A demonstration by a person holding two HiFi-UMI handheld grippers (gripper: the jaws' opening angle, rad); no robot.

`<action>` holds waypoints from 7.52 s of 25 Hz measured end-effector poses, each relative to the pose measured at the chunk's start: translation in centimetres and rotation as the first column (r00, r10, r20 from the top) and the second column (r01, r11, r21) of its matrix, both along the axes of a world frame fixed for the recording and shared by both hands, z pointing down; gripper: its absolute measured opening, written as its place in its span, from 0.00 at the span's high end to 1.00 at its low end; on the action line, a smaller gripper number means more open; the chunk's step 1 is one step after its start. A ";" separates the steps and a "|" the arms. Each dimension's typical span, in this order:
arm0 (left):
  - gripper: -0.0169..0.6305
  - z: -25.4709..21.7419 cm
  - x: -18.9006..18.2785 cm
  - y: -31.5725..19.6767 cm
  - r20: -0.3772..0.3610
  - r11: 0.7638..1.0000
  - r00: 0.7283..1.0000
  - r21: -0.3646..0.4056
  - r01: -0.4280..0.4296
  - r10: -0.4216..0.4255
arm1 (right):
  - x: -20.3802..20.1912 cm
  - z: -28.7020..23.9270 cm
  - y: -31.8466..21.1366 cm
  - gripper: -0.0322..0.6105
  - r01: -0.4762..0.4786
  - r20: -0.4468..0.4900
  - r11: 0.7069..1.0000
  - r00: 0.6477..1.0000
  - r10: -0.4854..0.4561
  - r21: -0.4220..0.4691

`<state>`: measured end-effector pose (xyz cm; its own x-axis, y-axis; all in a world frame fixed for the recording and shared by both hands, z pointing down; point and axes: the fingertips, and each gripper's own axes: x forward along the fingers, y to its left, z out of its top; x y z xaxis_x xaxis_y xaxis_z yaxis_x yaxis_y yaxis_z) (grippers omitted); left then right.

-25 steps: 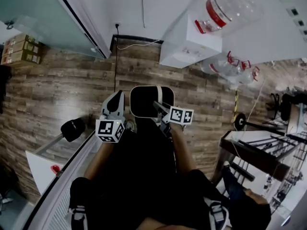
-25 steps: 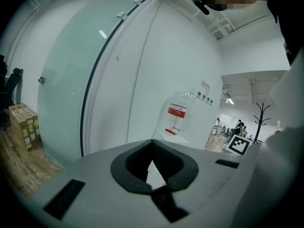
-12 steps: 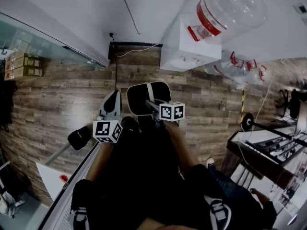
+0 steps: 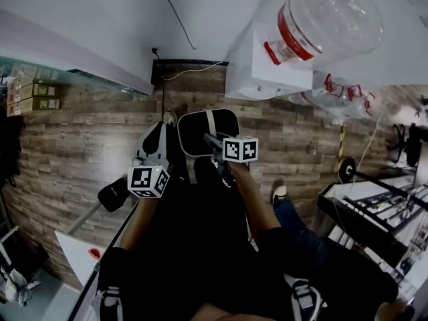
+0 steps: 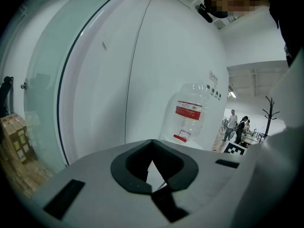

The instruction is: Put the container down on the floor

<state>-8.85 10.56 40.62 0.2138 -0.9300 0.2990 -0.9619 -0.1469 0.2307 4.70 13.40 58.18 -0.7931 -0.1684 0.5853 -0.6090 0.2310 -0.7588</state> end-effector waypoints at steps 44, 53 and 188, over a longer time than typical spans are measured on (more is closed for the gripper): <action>0.93 17.4 -5.9 -25.3 -0.082 0.930 0.927 0.015 -0.367 0.367 | -8.2 33.8 -23.1 0.79 -0.186 -0.069 0.982 0.980 0.188 0.036; 0.93 20.9 -6.3 -27.6 -0.071 0.922 0.920 0.003 -0.387 0.387 | -8.6 41.6 -26.1 0.79 -0.211 -0.118 0.977 0.970 0.213 0.027; 0.93 -9.4 1.0 -3.9 0.012 0.945 0.968 0.213 -0.248 0.251 | 2.2 -24.1 -4.6 0.90 -0.290 -0.010 0.559 0.882 0.472 0.777</action>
